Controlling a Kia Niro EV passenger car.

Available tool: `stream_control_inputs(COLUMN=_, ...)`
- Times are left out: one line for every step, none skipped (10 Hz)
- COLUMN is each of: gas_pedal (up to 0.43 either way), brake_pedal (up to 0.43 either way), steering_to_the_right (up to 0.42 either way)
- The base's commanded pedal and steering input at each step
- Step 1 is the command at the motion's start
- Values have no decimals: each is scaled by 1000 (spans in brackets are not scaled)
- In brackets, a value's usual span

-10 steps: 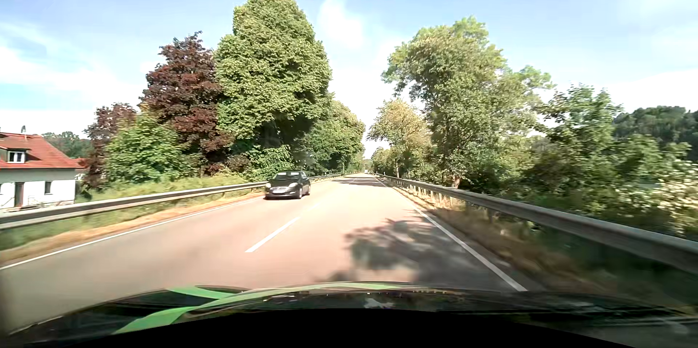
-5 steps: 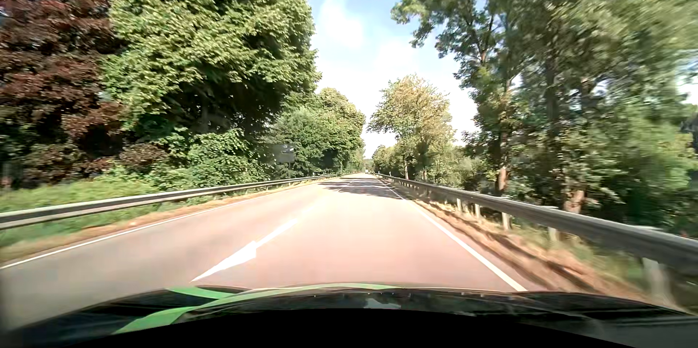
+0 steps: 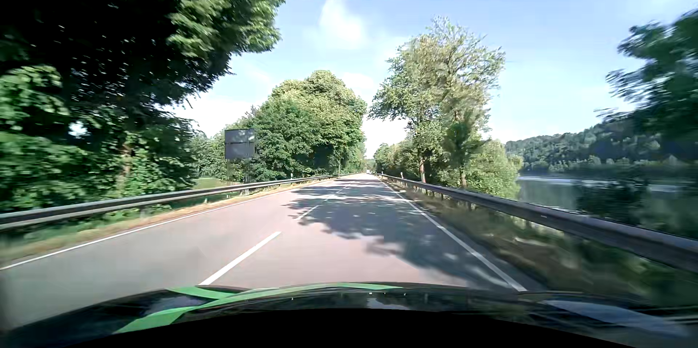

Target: Follow the waypoints while adhering to traffic rules and regulations

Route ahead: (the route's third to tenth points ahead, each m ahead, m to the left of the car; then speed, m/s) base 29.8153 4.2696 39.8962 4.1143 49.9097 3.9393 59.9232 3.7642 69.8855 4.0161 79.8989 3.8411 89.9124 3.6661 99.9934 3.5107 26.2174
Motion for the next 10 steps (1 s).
stream_control_inputs(gas_pedal=280, brake_pedal=0, steering_to_the_right=-5)
stream_control_inputs(gas_pedal=268, brake_pedal=0, steering_to_the_right=-4)
stream_control_inputs(gas_pedal=260, brake_pedal=0, steering_to_the_right=-5)
stream_control_inputs(gas_pedal=248, brake_pedal=0, steering_to_the_right=-4)
stream_control_inputs(gas_pedal=248, brake_pedal=0, steering_to_the_right=-4)
stream_control_inputs(gas_pedal=248, brake_pedal=0, steering_to_the_right=-3)
stream_control_inputs(gas_pedal=248, brake_pedal=0, steering_to_the_right=-3)
stream_control_inputs(gas_pedal=260, brake_pedal=0, steering_to_the_right=-3)
stream_control_inputs(gas_pedal=260, brake_pedal=0, steering_to_the_right=-2)
stream_control_inputs(gas_pedal=260, brake_pedal=0, steering_to_the_right=-2)
